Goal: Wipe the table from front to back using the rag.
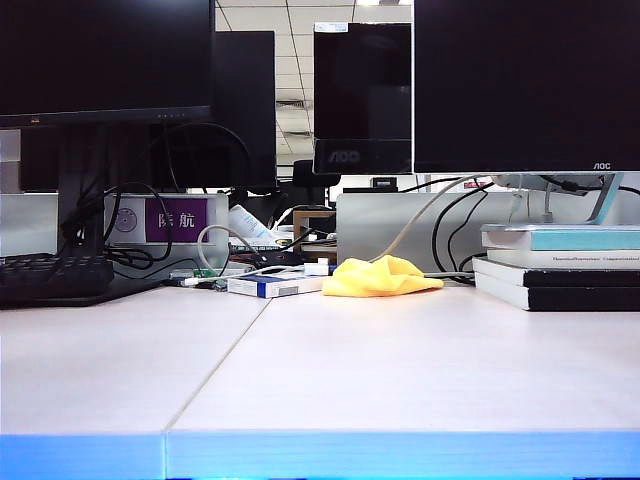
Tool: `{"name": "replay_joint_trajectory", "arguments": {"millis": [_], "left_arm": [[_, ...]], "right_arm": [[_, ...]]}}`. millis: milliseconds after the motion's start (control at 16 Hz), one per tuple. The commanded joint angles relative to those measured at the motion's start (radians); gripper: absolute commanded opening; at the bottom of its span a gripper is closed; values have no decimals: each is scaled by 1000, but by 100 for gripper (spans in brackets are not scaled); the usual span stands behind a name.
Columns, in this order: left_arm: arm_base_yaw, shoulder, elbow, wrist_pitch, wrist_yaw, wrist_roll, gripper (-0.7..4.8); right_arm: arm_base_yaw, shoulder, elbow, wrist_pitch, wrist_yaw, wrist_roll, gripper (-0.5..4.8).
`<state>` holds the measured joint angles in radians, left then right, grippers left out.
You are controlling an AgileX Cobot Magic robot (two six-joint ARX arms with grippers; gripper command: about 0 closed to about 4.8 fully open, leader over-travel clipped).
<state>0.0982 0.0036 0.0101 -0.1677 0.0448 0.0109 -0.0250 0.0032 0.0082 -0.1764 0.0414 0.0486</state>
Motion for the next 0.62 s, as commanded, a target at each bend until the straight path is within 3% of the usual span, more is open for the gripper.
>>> {"name": "replay_joint_trajectory", "arguments": {"millis": [62,312,623], "left_arm": [[0,-2,-2,-9,83,8,57],[-64,-2,-2,-8,80,18,57],[-84,-2,-3,-24,-61,-13,57]], "right_arm": [[0,-2,-7,3,5,3,-6],[0,-2,-7,3,5,3,-6],[0,-2,-7,3,5,3,-6]]}}
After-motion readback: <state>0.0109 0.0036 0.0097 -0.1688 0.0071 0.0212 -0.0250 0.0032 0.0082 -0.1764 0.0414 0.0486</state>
